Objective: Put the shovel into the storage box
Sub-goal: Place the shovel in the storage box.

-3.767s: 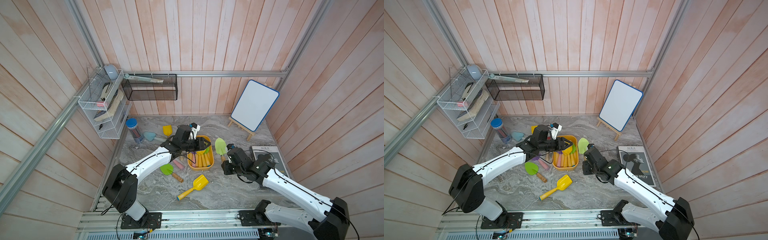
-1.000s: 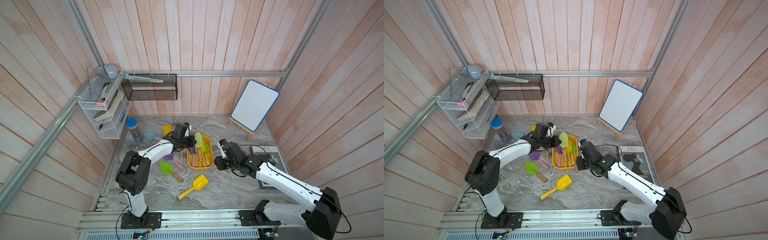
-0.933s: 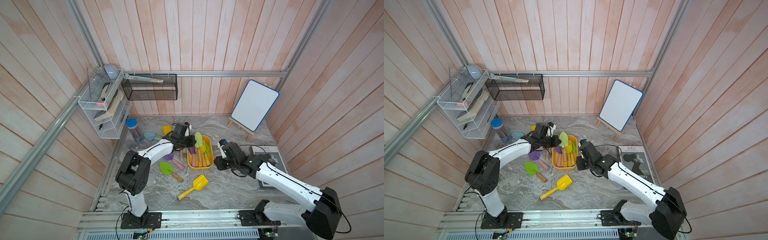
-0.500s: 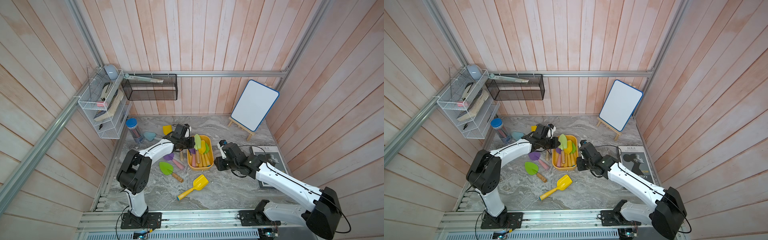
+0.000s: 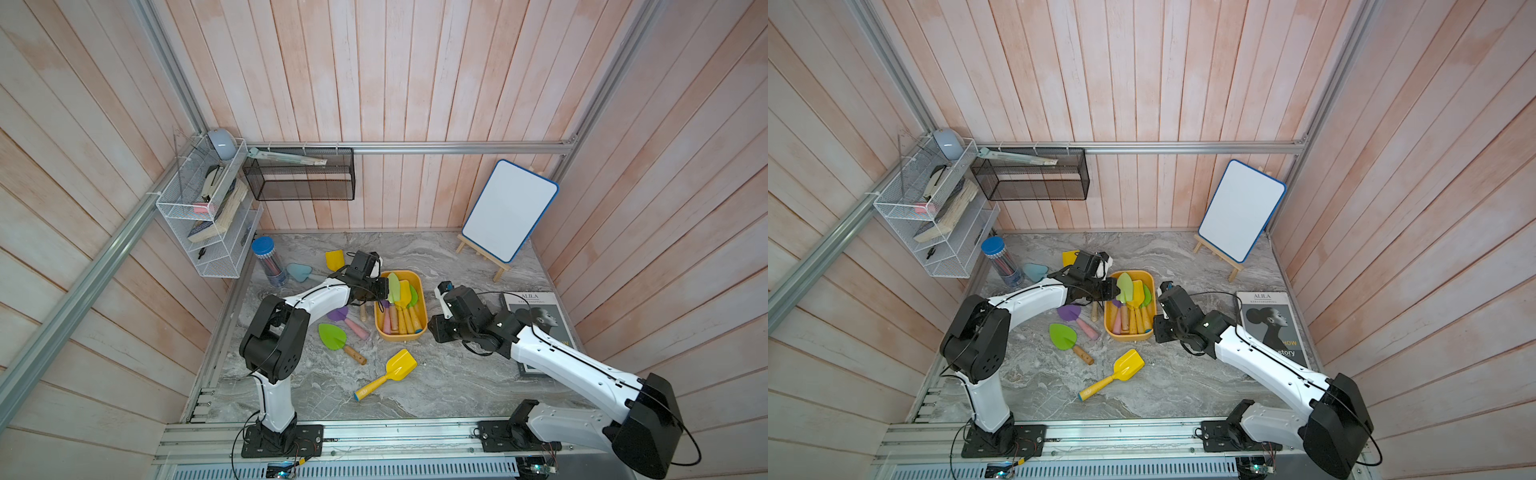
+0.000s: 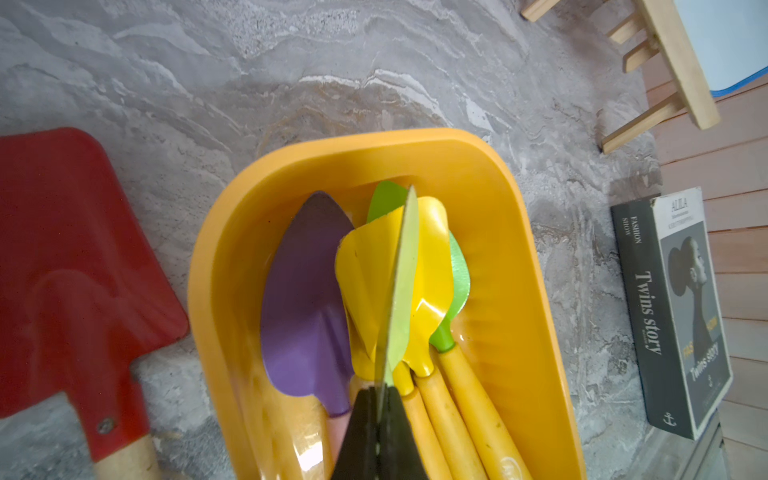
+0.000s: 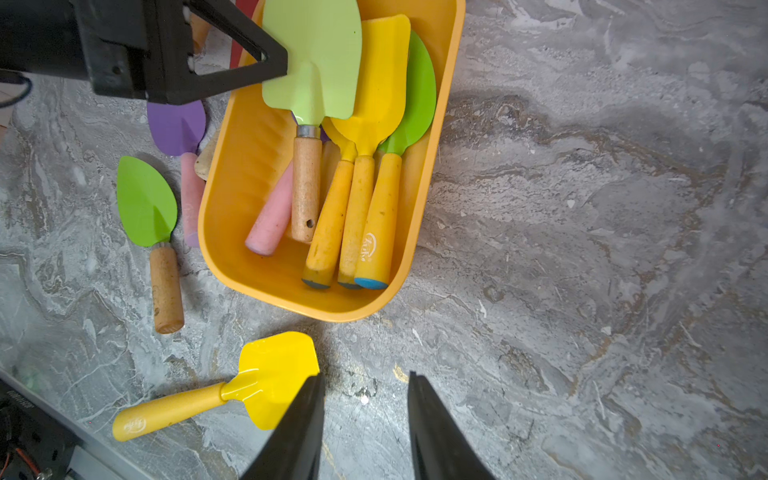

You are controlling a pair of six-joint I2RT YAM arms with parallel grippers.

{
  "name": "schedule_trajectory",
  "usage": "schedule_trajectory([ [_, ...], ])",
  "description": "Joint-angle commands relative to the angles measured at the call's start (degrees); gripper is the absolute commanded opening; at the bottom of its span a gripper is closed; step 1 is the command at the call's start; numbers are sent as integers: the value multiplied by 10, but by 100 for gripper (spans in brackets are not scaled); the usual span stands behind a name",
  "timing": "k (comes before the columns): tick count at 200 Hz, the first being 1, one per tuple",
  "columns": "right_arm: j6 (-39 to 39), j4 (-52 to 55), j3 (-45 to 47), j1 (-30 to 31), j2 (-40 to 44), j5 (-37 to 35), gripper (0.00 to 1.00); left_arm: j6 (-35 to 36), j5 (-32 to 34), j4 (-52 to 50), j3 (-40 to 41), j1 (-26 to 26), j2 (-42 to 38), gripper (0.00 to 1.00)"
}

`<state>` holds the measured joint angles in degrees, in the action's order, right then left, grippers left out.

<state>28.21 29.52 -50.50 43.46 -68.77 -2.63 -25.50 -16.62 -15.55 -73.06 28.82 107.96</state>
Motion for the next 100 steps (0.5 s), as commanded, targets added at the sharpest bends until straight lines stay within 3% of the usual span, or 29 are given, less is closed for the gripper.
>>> schedule_trajectory([
  [1,-7,-8,3,2,-9,6,39,10,5,14,-1,-2,9,0],
  [54,-10,-12,4,2,-16,8,38,5,0,11,-6,-2,20,0],
  [100,-11,-14,6,2,-18,10,39,1,8,-10,-20,-1,27,18],
])
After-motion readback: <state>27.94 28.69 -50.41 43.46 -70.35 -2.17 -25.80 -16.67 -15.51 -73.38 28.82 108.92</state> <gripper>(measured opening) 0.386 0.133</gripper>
